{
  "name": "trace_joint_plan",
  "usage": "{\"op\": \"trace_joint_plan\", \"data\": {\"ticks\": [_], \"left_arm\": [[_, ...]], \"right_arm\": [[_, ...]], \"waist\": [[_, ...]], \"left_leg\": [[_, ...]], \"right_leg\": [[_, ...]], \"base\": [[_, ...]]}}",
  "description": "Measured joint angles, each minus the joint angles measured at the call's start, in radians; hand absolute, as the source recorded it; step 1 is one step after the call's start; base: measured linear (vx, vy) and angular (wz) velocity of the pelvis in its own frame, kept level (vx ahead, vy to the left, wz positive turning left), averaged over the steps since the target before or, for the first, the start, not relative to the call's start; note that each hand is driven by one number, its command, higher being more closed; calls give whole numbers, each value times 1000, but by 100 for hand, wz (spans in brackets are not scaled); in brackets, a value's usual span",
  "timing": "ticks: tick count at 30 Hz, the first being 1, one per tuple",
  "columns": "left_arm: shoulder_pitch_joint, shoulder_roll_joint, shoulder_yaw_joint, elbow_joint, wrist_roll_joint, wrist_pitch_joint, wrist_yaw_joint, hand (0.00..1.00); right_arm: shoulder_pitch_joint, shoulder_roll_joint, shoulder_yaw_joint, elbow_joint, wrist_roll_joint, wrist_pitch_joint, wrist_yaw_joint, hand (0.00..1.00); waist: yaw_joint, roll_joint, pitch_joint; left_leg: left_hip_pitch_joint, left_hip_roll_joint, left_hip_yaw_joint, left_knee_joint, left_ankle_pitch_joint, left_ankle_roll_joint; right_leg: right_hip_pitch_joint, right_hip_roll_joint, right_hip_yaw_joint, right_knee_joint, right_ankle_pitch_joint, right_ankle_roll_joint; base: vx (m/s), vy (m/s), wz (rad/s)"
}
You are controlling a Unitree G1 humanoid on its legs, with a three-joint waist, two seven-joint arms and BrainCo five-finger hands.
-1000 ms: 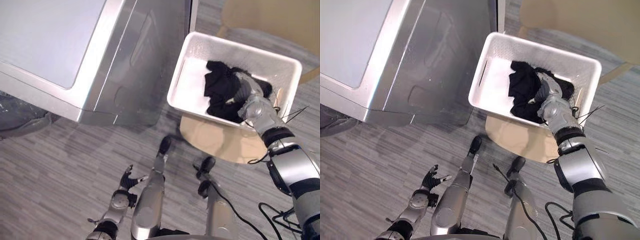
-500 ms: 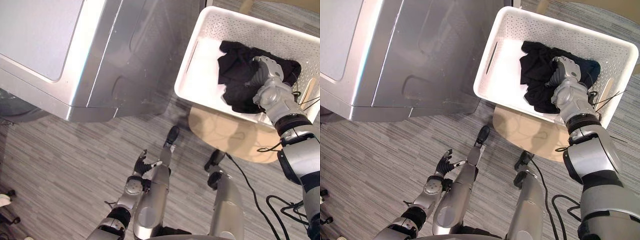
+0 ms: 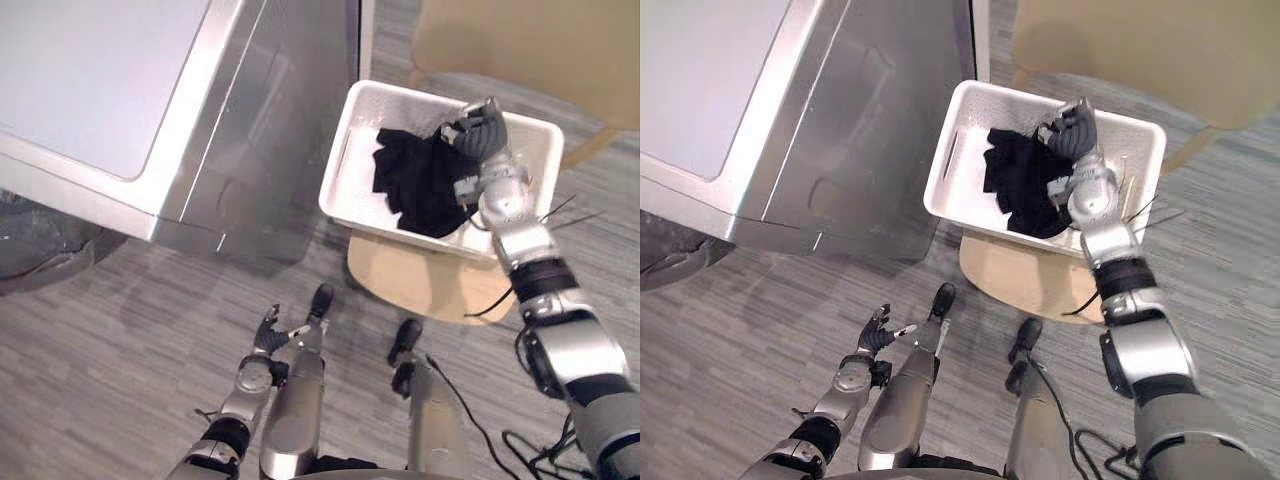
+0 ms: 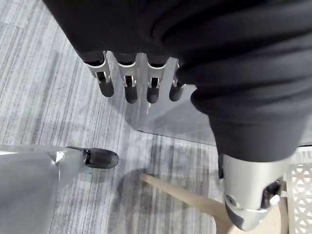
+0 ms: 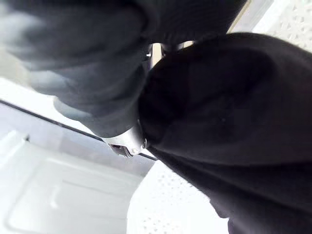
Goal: Pick up the laundry basket with both hands and put the clothes into the washing machine.
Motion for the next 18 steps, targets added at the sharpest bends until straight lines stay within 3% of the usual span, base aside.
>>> {"op": "trace_joint_plan", "data": {"ticks": [1, 4, 6, 10, 18], "left_arm": [[22, 1, 14, 0, 2, 7, -1, 0], [55, 2, 25, 0, 2, 19, -1, 0], [74, 0, 26, 0, 2, 20, -1, 0], [138, -18, 34, -5, 18, 21, -1, 0], [223, -21, 36, -21, 19, 27, 0, 0]], "right_arm": [[62, 50, -22, -40, 47, -12, 2, 100], [174, 140, -33, -127, 160, -20, 15, 100], [234, 195, -39, -179, 201, -40, 25, 100], [395, 302, -35, -288, 327, -75, 57, 100], [516, 402, 52, -414, 640, -145, 133, 100]], "waist": [[-6, -20, -25], [-19, -35, -69], [-24, -35, -94], [-26, -36, -206], [-30, -47, -266]], "left_leg": [[11, -1, 11, 0, -3, 1], [52, -3, 14, 0, -13, 0], [81, -4, 24, 0, -13, -1], [132, -7, 56, 0, -24, -13], [206, 4, 147, -2, -73, 4]], "right_leg": [[12, 0, 7, -8, 4, 0], [64, 1, 6, -31, 11, -6], [102, 3, 4, -54, 17, -4], [172, 9, 15, -113, 29, 5], [258, 37, 87, -237, 89, 18]], "base": [[98, -19, -11], [105, -22, 1], [98, -21, 2], [64, -5, -7], [-20, 22, -27]]}}
